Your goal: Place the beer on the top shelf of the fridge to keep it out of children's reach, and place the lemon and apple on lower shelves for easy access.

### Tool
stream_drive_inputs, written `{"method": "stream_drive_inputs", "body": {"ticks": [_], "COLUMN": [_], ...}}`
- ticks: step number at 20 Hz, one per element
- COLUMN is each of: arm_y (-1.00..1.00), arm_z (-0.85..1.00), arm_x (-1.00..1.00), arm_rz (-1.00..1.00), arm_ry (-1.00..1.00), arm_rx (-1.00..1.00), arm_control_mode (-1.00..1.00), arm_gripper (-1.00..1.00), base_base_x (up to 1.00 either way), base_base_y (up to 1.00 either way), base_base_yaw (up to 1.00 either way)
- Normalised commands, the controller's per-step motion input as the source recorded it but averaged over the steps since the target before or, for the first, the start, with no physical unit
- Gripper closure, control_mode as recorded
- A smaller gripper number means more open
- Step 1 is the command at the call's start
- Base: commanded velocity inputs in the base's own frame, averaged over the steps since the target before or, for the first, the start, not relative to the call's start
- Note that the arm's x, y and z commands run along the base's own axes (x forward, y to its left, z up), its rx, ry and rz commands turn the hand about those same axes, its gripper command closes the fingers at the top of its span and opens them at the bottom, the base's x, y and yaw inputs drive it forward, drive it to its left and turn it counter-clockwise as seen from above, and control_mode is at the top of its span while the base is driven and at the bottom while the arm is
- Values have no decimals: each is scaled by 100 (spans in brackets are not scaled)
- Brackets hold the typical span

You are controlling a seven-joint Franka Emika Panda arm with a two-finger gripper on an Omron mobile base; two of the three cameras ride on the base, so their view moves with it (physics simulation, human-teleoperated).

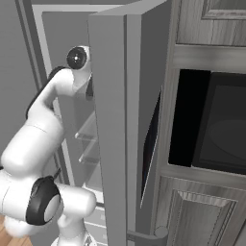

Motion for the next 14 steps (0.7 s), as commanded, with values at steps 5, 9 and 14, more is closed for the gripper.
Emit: {"method": "stream_drive_inputs", "body": {"ticks": [5, 9, 14], "arm_y": [21, 0, 0], "arm_z": [-3, 0, -1], "arm_x": [-100, -100, -96], "arm_rz": [0, 0, 0], "arm_ry": [7, 3, 4], "arm_rx": [0, 0, 0], "arm_control_mode": [-100, -100, -100], "arm_gripper": [-100, -100, -100], "base_base_x": [0, 0, 0], "base_base_y": [0, 0, 0], "base_base_yaw": [0, 0, 0]}}
